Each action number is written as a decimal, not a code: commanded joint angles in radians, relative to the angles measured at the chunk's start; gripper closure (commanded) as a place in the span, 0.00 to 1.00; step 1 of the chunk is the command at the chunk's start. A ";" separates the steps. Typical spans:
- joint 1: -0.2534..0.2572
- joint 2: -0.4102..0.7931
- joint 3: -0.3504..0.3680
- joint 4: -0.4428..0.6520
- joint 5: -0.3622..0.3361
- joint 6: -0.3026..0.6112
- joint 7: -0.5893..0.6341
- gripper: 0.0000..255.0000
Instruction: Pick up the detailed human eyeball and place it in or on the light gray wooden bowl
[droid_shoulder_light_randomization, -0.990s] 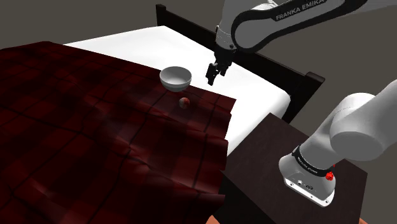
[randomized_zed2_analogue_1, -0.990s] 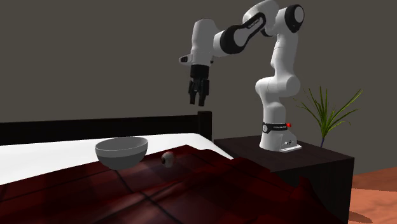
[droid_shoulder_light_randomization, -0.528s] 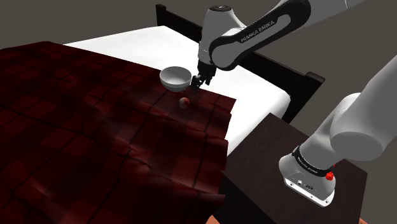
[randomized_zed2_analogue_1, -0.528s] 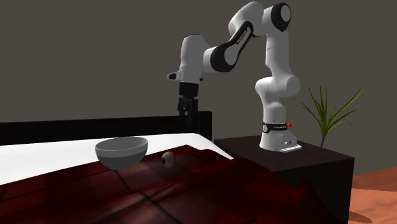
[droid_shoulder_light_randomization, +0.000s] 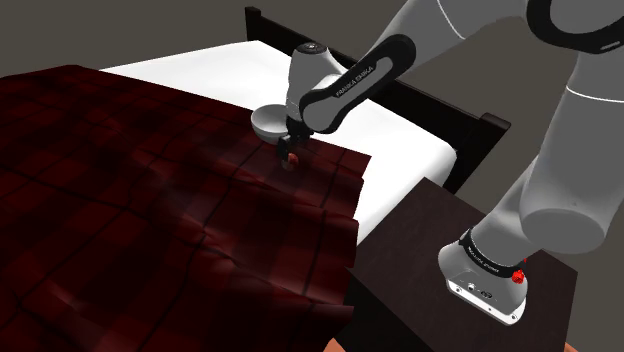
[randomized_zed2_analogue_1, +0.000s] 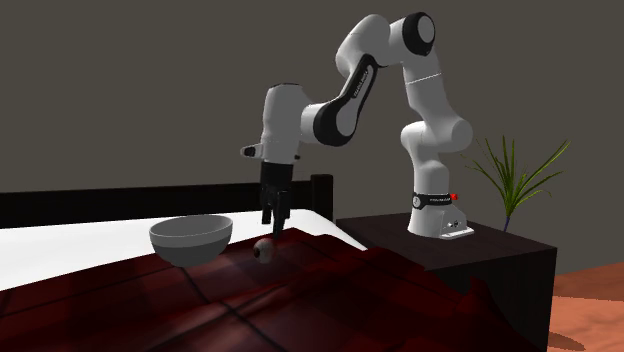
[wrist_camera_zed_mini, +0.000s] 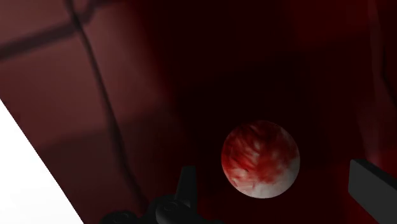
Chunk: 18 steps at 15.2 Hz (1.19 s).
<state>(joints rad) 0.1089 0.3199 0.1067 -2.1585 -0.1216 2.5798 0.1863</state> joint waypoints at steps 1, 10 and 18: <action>0.009 0.051 -0.004 0.028 -0.011 0.024 0.013 0.00; 0.017 0.132 -0.018 0.045 -0.029 0.087 0.026 0.00; 0.017 0.132 -0.018 0.045 -0.029 0.087 0.026 1.00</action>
<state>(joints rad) 0.1260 0.4516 0.0890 -2.1132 -0.1510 2.6666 0.2121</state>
